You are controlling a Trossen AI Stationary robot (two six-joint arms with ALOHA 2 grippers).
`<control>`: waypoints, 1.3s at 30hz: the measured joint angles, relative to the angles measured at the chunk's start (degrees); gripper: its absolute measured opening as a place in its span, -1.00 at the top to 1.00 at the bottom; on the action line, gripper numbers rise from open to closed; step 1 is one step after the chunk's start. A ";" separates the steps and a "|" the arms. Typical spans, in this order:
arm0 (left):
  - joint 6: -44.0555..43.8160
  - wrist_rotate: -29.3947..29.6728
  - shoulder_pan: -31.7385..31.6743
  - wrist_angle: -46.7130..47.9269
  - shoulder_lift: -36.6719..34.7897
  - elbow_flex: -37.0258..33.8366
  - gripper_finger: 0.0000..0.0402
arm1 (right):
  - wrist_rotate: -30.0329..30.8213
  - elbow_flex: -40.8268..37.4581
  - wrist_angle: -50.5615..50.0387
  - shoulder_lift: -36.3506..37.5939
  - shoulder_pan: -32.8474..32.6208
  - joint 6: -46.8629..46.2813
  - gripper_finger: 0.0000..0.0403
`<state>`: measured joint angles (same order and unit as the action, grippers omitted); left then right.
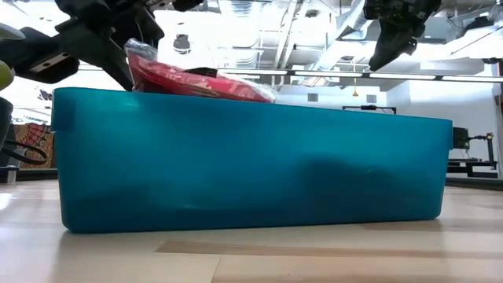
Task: Sort popcorn bags into baskets
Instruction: Put the popcorn bag into the blue bin, then adjust the popcorn bags
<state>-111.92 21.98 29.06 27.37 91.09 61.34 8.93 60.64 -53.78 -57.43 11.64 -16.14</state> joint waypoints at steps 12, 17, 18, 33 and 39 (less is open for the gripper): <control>1.28 0.93 -0.17 -0.37 0.00 0.00 0.52 | -0.02 0.00 -0.20 0.00 0.00 1.04 0.41; -0.27 -0.19 -1.04 1.59 -1.45 -0.02 0.24 | 0.02 0.00 -0.17 0.00 0.00 1.64 0.41; 0.72 0.12 -1.63 1.88 -2.51 -0.02 0.20 | 0.00 0.00 -0.15 0.00 0.00 1.66 0.41; 40.82 0.87 -30.22 17.12 -19.78 0.02 -0.01 | 0.15 0.00 6.83 -0.25 0.00 1.64 0.41; 55.45 -1.40 -38.11 14.49 -19.80 -0.66 -0.01 | -1.12 0.07 14.63 -5.25 -2.09 6.10 0.41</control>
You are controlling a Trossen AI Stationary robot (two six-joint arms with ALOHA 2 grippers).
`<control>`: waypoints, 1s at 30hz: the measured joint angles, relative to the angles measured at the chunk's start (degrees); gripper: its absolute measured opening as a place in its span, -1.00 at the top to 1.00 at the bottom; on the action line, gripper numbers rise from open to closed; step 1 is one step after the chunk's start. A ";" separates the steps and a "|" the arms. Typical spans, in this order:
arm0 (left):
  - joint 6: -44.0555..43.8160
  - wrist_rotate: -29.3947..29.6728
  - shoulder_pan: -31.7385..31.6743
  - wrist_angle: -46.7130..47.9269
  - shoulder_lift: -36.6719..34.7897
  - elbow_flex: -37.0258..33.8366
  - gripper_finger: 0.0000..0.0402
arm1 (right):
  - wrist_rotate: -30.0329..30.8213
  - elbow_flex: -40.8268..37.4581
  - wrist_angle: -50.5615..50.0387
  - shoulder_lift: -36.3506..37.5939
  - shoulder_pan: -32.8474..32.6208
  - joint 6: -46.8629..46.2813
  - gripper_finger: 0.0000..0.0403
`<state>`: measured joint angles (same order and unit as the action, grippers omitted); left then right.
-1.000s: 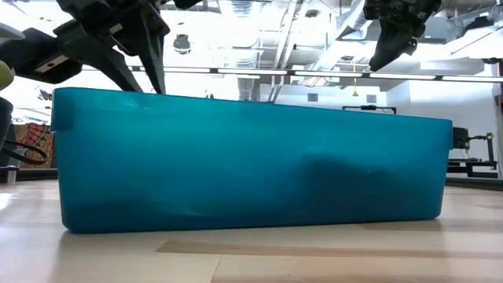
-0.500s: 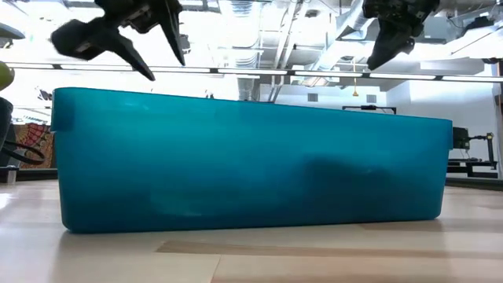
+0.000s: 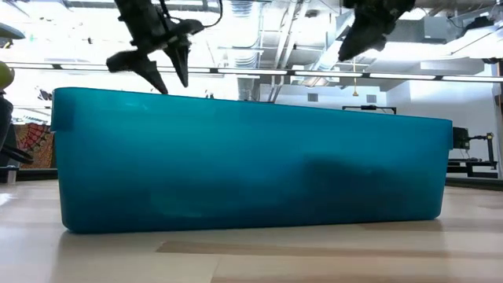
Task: Sort popcorn bags into baskets
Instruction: Adjust the popcorn bags
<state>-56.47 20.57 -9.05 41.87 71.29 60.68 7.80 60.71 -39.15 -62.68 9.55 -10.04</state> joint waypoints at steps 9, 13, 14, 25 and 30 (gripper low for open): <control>29.03 -9.58 -9.82 -9.07 4.41 -2.08 -0.01 | -0.43 -0.02 0.68 -7.72 -0.32 1.98 0.41; 42.13 -13.05 -11.32 -14.05 9.64 -1.46 -0.01 | -0.91 -0.02 1.19 -8.37 -0.34 3.02 0.41; 43.18 -13.10 -11.89 -14.43 11.16 -0.42 -0.01 | -0.92 0.02 1.67 -8.59 -0.32 2.95 0.41; 30.89 -11.26 -24.62 -0.42 25.73 15.46 -0.01 | -0.43 -0.02 7.56 -12.68 2.83 -3.65 0.41; 28.15 -18.09 -32.21 -2.68 25.49 15.72 -0.01 | -0.45 -0.07 11.92 -17.11 4.27 -3.63 0.41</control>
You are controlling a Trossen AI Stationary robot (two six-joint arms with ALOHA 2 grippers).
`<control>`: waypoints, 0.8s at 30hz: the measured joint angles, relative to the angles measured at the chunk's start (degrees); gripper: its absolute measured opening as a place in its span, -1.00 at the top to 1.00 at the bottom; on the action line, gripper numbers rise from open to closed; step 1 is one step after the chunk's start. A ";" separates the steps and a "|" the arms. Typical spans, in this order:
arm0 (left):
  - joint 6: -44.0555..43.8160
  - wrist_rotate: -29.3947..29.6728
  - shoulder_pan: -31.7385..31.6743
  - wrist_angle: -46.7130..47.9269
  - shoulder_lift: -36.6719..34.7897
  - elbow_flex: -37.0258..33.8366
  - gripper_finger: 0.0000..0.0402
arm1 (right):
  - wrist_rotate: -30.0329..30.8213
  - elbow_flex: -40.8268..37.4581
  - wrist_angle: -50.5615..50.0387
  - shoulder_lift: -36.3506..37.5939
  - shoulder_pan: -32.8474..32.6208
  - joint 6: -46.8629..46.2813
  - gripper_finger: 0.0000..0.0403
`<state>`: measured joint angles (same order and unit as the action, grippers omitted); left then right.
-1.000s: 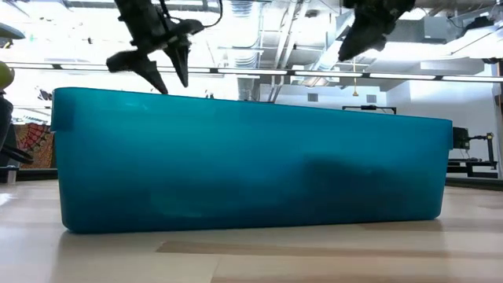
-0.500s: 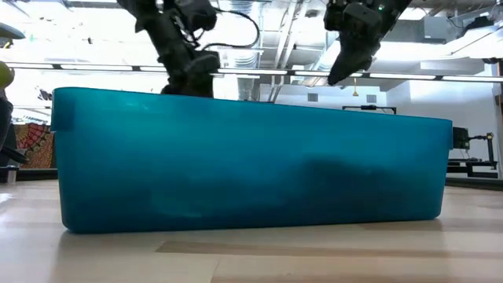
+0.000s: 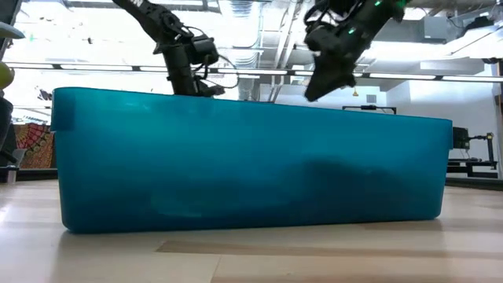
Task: Sort popcorn bags into baskets
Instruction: Adjust the popcorn bags
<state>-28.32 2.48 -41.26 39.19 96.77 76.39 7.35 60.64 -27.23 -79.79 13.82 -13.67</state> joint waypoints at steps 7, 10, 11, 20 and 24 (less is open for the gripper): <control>-1.33 -4.69 -3.03 -0.55 4.17 -0.04 -0.08 | -1.48 0.02 5.34 -6.08 1.42 0.04 0.41; -2.02 -5.17 -2.98 -0.93 6.66 -0.06 -0.13 | -3.20 0.02 7.56 -8.60 2.25 0.02 0.41; -2.52 -5.16 -3.01 -1.40 7.22 -0.06 -0.14 | -3.96 0.02 7.86 -9.33 2.55 0.03 0.41; -2.85 -6.19 -4.75 -1.20 9.42 -0.12 -0.19 | -5.81 0.00 11.77 -13.51 3.28 0.04 0.41; -2.84 -11.62 -4.71 -1.14 9.12 -0.10 -0.19 | -5.86 -0.04 13.89 -14.43 3.33 0.07 0.41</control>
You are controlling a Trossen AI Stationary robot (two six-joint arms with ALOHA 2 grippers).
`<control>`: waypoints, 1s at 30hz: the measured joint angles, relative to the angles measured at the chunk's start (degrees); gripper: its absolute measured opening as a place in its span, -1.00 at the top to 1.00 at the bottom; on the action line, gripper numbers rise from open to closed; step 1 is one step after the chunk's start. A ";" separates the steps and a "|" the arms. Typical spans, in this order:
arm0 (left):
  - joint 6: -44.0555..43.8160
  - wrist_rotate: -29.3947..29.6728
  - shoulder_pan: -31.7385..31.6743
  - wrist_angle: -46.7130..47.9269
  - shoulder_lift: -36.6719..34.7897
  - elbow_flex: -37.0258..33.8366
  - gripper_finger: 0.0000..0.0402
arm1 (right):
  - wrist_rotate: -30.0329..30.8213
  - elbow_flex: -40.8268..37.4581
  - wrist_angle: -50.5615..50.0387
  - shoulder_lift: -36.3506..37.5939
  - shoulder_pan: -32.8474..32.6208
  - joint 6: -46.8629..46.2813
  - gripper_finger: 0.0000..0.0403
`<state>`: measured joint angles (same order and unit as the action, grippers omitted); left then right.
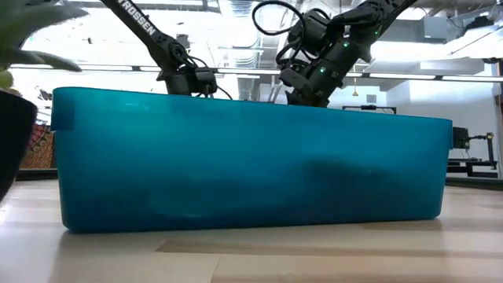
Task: Sort popcorn bags into baskets
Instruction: Adjust the popcorn bags
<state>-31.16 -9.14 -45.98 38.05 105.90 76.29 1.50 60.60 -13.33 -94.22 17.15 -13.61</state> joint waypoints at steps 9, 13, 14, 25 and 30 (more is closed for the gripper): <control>-2.01 -2.61 1.40 0.47 -7.17 0.09 -0.19 | -0.04 0.11 7.73 0.29 1.73 -0.79 0.41; -3.49 -1.59 0.40 1.99 -9.00 0.09 -0.19 | 2.46 0.61 13.07 -2.05 3.71 -2.66 0.42; -3.56 -1.17 0.05 2.51 -9.01 0.09 -0.19 | 2.95 0.95 13.86 -3.12 4.25 -2.65 0.43; -2.44 -1.10 -1.64 5.83 -8.67 0.08 -0.18 | 2.36 19.68 10.27 -20.03 5.44 3.45 0.66; -0.76 -1.04 -1.61 8.80 -11.46 0.07 -0.18 | 1.85 30.13 4.86 -27.21 4.91 4.55 0.87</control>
<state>-31.92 -10.17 -47.59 46.85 94.44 76.36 3.35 90.73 -8.48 -121.43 22.06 -9.06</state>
